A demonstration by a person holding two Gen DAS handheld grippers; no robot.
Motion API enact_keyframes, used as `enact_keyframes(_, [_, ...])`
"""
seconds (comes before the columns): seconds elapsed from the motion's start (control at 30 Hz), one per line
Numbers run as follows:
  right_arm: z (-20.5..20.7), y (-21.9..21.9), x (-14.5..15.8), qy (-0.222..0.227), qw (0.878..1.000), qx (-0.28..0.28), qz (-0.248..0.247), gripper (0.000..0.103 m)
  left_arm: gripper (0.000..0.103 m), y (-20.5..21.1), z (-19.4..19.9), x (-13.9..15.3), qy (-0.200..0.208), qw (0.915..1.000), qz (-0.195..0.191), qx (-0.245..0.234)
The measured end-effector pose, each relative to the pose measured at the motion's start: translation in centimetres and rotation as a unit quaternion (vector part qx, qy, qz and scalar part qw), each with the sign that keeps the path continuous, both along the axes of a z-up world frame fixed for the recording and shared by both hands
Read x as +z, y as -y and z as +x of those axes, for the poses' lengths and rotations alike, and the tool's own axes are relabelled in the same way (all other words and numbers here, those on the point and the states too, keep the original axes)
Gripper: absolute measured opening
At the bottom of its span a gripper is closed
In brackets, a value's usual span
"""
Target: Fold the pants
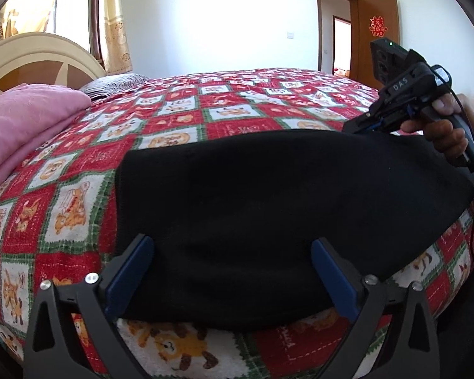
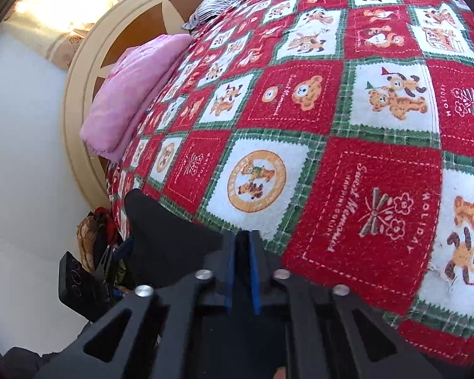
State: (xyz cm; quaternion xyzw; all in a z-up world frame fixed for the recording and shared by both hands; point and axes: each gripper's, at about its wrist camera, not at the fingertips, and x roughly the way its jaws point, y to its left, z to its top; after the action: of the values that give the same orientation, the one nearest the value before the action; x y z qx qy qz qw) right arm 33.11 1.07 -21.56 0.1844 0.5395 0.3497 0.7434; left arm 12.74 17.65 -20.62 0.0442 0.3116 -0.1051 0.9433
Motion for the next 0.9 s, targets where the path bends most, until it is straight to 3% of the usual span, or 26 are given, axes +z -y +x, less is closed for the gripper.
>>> enact_keyframes(0.13, [-0.1, 0.9, 1.8, 0.035, 0.999, -0.028, 0.01, 0.004, 0.103, 0.0, 0.0, -0.1, 0.004, 1.0, -0.001, 0.0])
enact_keyframes(0.27, [0.4, 0.3, 0.1, 0.026, 0.999, -0.026, -0.036, 0.004, 0.103, 0.1, 0.0, 0.0, 0.003, 1.0, 0.003, 0.0])
enact_keyframes(0.37, [0.3, 0.4, -0.4, 0.021, 0.999, -0.025, -0.026, 0.007, 0.103, 0.0, -0.1, 0.7, -0.003, 1.0, 0.005, 0.002])
enact_keyframes(0.43, [-0.5, 1.2, 0.5, 0.028, 0.999, -0.028, -0.03, 0.015, 0.103, 0.1, -0.5, 1.5, 0.005, 1.0, 0.006, 0.003])
enact_keyframes(0.53, [-2.5, 3.1, 2.6, 0.064, 0.996, -0.027, -0.06, 0.037, 0.103, 0.5, -1.3, 3.2, 0.021, 0.9997, -0.007, -0.008])
enact_keyframes(0.6, [-4.2, 5.6, 3.9, 0.079, 0.994, -0.035, -0.071, 0.037, 0.103, 1.6, -1.5, 4.2, 0.024, 0.9992, -0.015, -0.027])
enact_keyframes(0.77, [-8.9, 17.0, 6.3, 0.088, 0.981, -0.135, -0.108, 0.037, 0.103, 6.2, -1.6, 5.2, 0.017, 0.9948, -0.028, -0.096])
enact_keyframes(0.9, [-13.3, 28.9, 9.1, 0.098, 0.948, -0.26, -0.153, 0.037, 0.103, 9.7, -0.9, 5.1, 0.01, 0.9896, -0.024, -0.141])
